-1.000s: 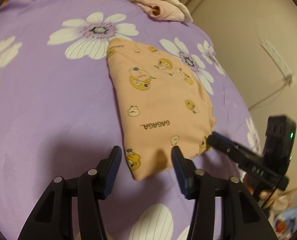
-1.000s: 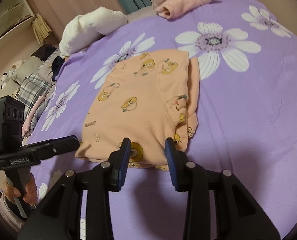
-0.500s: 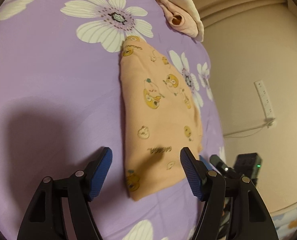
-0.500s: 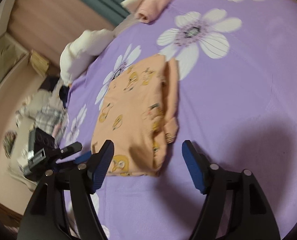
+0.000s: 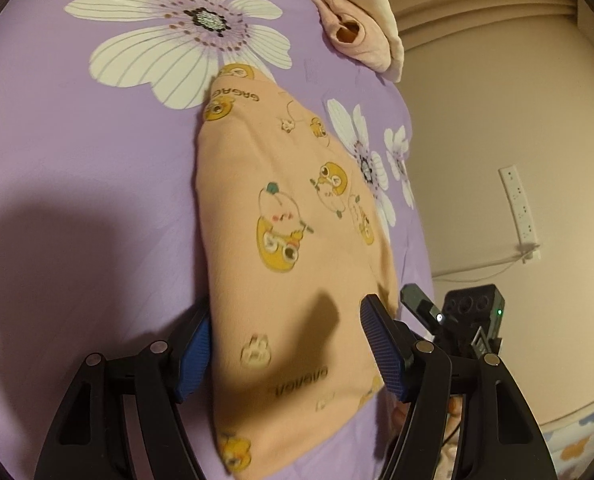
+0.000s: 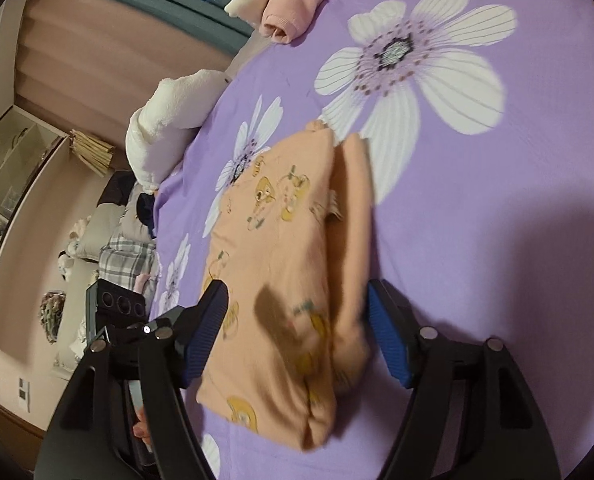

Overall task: Fold small clothes
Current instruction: 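Close the right tool on the garment's side edge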

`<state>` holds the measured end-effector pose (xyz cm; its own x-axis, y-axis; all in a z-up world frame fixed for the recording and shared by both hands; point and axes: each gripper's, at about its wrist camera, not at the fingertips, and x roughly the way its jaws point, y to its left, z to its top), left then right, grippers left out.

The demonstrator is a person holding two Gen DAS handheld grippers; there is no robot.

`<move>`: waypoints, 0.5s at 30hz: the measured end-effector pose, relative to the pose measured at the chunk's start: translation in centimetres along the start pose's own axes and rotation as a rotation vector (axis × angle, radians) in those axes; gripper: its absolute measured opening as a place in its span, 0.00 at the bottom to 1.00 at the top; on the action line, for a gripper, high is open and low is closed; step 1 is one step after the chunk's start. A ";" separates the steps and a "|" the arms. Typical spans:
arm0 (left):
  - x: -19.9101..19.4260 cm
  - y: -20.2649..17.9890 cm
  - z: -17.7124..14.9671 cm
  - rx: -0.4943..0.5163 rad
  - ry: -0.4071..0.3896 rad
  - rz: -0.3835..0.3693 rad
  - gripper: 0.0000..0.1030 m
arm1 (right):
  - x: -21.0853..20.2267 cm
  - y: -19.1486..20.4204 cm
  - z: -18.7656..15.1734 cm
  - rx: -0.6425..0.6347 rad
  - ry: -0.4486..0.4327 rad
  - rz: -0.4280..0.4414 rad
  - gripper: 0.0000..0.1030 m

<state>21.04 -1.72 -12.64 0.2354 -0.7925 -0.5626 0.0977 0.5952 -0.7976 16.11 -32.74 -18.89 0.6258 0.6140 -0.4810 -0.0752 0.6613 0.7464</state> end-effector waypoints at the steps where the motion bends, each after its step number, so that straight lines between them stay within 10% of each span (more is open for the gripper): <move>1: 0.2 -0.1 0.2 0.003 0.000 0.003 0.67 | 0.4 0.0 0.3 0.002 0.004 0.007 0.68; 15: 1.7 -1.5 0.4 0.082 -0.028 0.094 0.67 | 2.9 0.1 1.5 -0.034 0.007 -0.019 0.40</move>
<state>21.68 -3.91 -12.29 0.2737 -0.7294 -0.6270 0.1523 0.6765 -0.7205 19.07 -31.60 -19.54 0.6222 0.6043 -0.4977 -0.0900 0.6867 0.7214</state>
